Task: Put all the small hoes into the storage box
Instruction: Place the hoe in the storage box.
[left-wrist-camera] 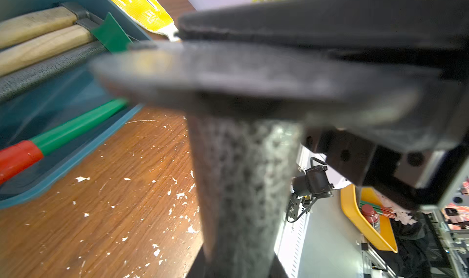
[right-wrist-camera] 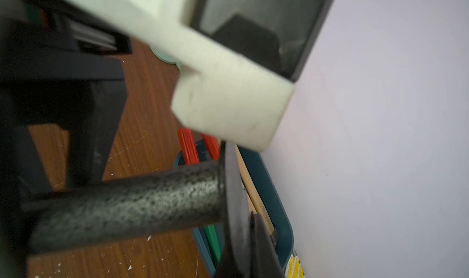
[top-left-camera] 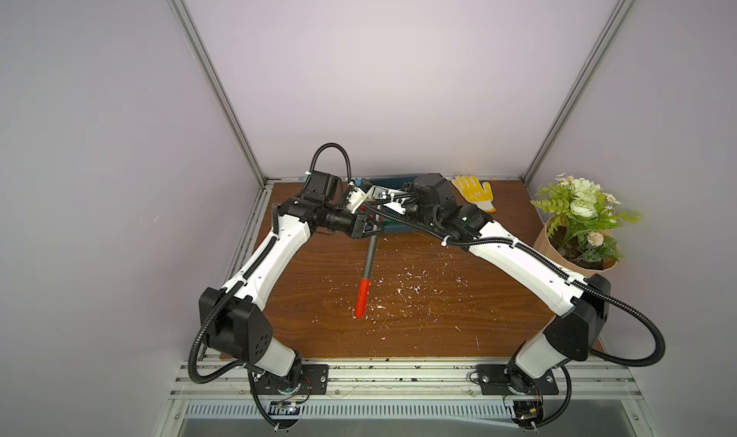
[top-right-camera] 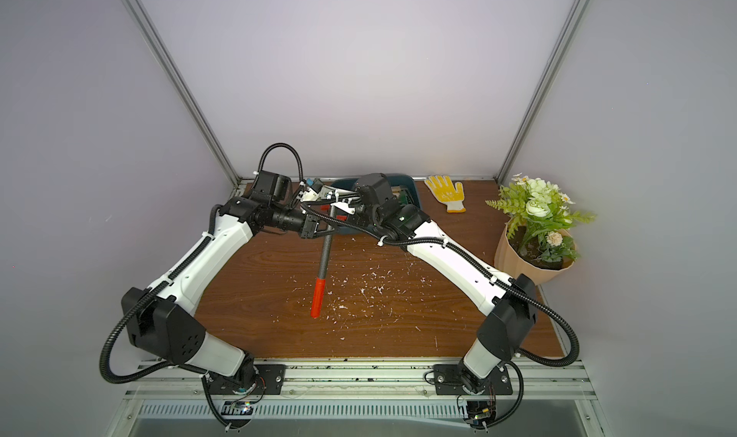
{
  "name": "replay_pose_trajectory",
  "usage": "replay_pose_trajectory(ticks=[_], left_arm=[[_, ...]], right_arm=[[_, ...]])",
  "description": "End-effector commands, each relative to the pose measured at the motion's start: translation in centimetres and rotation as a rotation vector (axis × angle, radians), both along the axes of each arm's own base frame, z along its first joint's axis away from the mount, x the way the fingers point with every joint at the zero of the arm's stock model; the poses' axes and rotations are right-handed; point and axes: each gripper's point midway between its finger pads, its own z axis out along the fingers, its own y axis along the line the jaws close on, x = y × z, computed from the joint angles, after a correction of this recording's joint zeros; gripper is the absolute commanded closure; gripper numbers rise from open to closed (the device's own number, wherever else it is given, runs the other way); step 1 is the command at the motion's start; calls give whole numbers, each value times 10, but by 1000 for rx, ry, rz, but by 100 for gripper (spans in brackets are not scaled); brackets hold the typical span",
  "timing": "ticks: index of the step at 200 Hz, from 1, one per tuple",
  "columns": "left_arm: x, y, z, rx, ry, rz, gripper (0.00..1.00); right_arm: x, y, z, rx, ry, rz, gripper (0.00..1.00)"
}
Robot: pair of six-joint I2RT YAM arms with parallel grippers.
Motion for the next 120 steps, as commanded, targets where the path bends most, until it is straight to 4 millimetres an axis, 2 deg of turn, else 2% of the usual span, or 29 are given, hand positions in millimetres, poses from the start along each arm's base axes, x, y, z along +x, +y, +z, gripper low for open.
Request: replay_pose_trajectory(ticks=[1,29,31,39,85,105,120], left_arm=[[-6,-4,28,-43,-105,-38,70],[-7,-2,30,-64,-106,-54,65],[-9,-1,21,-57,-82,-55,65],[-11,-2,18,-63,-70,-63,64],[-21,-5,21,-110,-72,-123,61],[-26,-6,15,-130,-62,-158,60],[-27,-6,3,-115,-62,-164,61]], right_arm=[[8,-29,55,197,-134,-159,100],[8,-60,73,298,-186,-229,100],[8,-62,74,305,-188,-233,100],[7,-68,78,328,-200,-240,100],[0,-92,89,399,-254,-278,100],[-5,-99,98,445,-262,-265,100],[-13,-101,108,472,-266,-228,100]])
